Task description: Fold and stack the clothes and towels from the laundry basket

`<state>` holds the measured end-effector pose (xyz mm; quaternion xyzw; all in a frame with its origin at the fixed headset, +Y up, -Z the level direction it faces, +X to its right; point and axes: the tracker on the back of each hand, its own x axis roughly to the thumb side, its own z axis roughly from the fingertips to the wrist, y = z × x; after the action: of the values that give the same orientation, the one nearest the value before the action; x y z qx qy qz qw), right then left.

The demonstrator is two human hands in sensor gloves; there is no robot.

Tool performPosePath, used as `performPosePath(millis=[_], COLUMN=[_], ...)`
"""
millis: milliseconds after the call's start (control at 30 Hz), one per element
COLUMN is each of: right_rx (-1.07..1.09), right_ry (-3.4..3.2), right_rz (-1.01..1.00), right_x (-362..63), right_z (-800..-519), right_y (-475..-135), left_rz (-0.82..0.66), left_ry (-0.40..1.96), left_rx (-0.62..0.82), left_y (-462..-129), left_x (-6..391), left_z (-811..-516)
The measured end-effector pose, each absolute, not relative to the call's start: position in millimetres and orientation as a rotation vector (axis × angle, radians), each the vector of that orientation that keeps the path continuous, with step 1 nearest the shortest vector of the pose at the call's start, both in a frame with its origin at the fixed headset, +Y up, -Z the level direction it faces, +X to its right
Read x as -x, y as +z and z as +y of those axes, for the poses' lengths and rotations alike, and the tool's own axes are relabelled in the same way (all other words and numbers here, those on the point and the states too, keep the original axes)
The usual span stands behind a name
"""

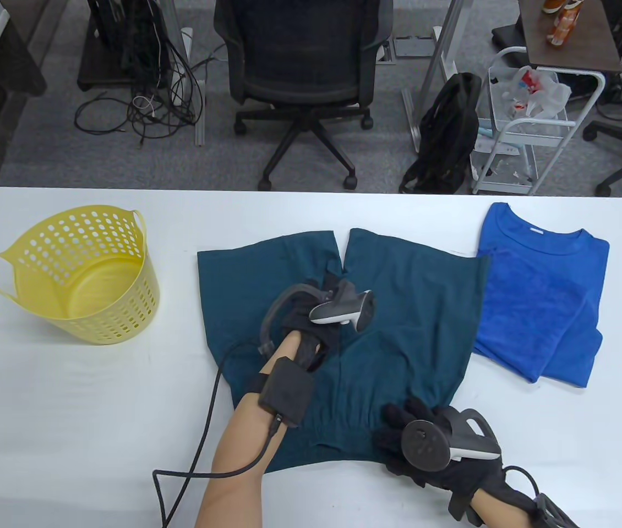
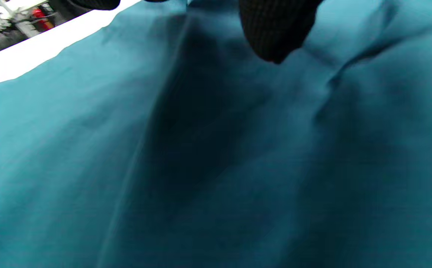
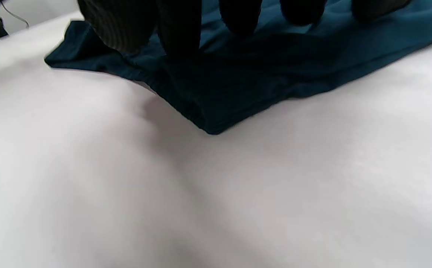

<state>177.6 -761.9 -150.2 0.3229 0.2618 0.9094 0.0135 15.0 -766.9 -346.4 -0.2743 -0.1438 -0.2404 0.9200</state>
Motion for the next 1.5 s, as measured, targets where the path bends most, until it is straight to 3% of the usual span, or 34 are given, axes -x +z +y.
performPosePath(millis=[67, 133, 233, 400, 433, 533, 633, 767, 867, 933, 967, 1267, 1500], right_rx=[-0.987, -0.956, -0.838, -0.449, -0.404, -0.556, -1.014, -1.177, -1.097, -0.940, -0.893, -0.373, -0.222], right_ry=[2.858, 2.916, 3.058, 3.293, 3.300, 3.112, 2.743, 2.756, 2.871, 2.880, 2.960, 3.346, 3.303], right_rz=[0.815, 0.773, 0.727, 0.574, 0.515, 0.329, 0.585, 0.851, 0.838, 0.797, 0.766, 0.619, 0.573], right_x=[-179.1, -181.8, -191.1, -216.3, -220.9, -213.0, -178.7, -152.0, -163.1, -172.8, -178.8, -218.3, -242.3], right_z=[-757.5, -752.5, -747.4, -750.3, -747.0, -732.2, -733.3, -753.3, -756.2, -753.6, -752.1, -763.7, -771.8], right_y=[-150.9, -152.5, -157.6, -176.8, -177.6, -166.9, -150.1, -140.2, -149.4, -156.6, -162.1, -192.4, -200.5], left_rz=[-0.272, -0.280, -0.270, -0.261, -0.276, -0.304, -0.290, -0.237, -0.216, -0.196, -0.202, -0.261, -0.314], left_ry=[-0.588, -0.553, -0.601, -0.270, -0.223, -0.126, -0.241, -0.395, -0.407, -0.363, -0.365, -0.353, -0.309], left_rx=[0.549, 0.433, 0.496, 0.636, 0.579, 0.328, 0.412, 0.511, 0.561, 0.472, 0.495, 0.378, 0.322], left_y=[-345.8, -339.4, -323.2, -295.0, -294.7, -301.5, -321.1, -341.0, -343.2, -338.3, -333.1, -261.7, -227.5], left_x=[-13.8, -3.6, 27.3, 82.3, 91.2, 117.3, 122.4, 120.4, 128.2, 135.0, 139.3, 142.7, 139.3], left_z=[-769.7, -766.9, -762.7, -741.1, -734.1, -716.3, -730.7, -765.6, -772.1, -767.9, -768.2, -770.7, -772.4])
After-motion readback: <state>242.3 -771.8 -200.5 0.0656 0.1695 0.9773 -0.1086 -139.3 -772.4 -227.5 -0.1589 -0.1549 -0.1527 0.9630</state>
